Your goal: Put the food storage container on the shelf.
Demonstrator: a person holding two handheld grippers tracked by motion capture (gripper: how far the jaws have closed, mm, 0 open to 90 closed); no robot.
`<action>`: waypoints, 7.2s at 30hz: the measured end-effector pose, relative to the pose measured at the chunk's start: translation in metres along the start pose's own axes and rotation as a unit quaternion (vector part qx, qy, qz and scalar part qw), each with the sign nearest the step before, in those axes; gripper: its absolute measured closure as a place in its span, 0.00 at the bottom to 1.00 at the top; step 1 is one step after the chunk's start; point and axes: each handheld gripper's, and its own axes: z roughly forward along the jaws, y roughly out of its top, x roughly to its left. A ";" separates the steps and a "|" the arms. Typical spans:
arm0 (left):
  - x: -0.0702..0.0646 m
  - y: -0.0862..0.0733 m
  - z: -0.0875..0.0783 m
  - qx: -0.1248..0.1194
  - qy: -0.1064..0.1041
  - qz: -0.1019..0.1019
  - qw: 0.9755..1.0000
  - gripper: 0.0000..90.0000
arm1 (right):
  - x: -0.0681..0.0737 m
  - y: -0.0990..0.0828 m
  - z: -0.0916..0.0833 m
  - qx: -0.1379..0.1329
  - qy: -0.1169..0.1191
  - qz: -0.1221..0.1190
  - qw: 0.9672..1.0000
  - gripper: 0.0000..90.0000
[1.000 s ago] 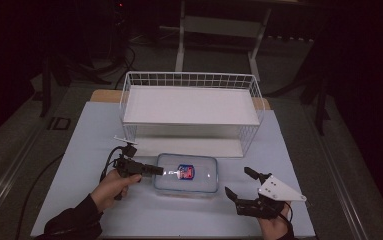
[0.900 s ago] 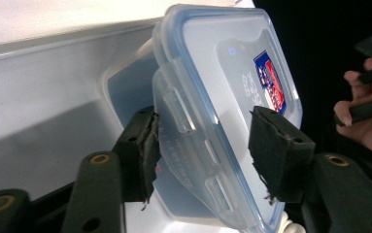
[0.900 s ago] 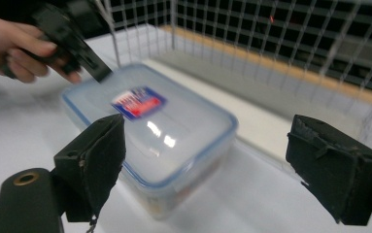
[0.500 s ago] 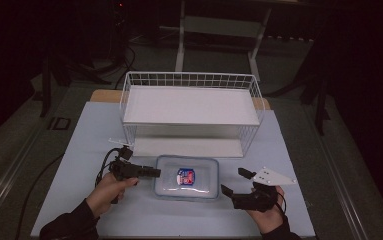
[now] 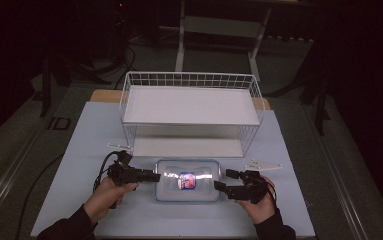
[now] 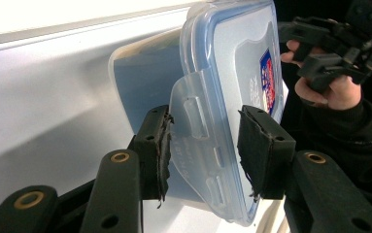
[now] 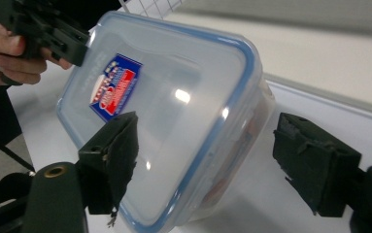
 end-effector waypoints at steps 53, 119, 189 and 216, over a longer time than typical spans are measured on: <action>-0.031 0.011 -0.012 -0.058 0.048 0.059 0.995 0.63 | -0.019 0.017 0.001 0.017 0.076 0.092 0.993 0.58; 0.012 0.040 0.041 -0.200 0.199 0.175 0.943 0.46 | -0.074 0.050 0.051 -0.046 -0.018 0.071 0.996 0.56; -0.022 -0.019 -0.006 -0.158 0.119 0.170 0.965 0.00 | 0.007 0.039 0.112 0.012 -0.080 -0.032 0.996 1.00; -0.024 -0.020 -0.005 -0.160 0.121 0.178 0.963 0.00 | -0.006 0.059 0.133 -0.012 -0.098 -0.031 0.995 0.91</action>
